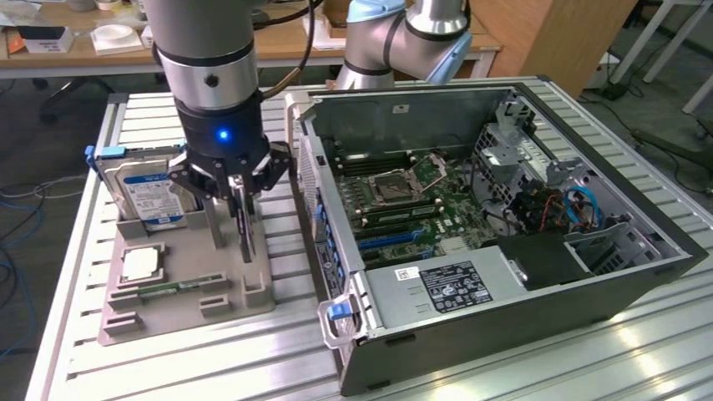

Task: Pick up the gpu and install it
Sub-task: 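Pick up the gpu and move the gpu toward the slot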

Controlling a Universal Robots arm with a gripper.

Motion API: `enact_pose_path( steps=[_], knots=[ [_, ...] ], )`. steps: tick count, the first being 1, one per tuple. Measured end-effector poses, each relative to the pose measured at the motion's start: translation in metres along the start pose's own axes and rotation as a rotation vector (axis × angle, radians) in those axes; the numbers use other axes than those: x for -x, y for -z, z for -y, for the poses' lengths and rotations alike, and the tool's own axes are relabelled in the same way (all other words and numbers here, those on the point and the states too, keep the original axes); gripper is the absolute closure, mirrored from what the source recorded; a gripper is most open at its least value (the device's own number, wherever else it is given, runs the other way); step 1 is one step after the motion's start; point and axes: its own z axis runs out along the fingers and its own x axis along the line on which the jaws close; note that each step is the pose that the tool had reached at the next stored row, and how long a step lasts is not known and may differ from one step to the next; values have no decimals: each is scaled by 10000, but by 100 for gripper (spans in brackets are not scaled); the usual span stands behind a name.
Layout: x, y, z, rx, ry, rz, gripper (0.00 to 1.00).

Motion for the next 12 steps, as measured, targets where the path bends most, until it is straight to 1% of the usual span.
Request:
enact_pose_path(
  steps=[7,8,12],
  knots=[
    [1,20,-1,31,-1,0,74],
    [1,28,-2,55,-1,0,74],
    [1,46,-2,73,0,-1,74]
  ],
)
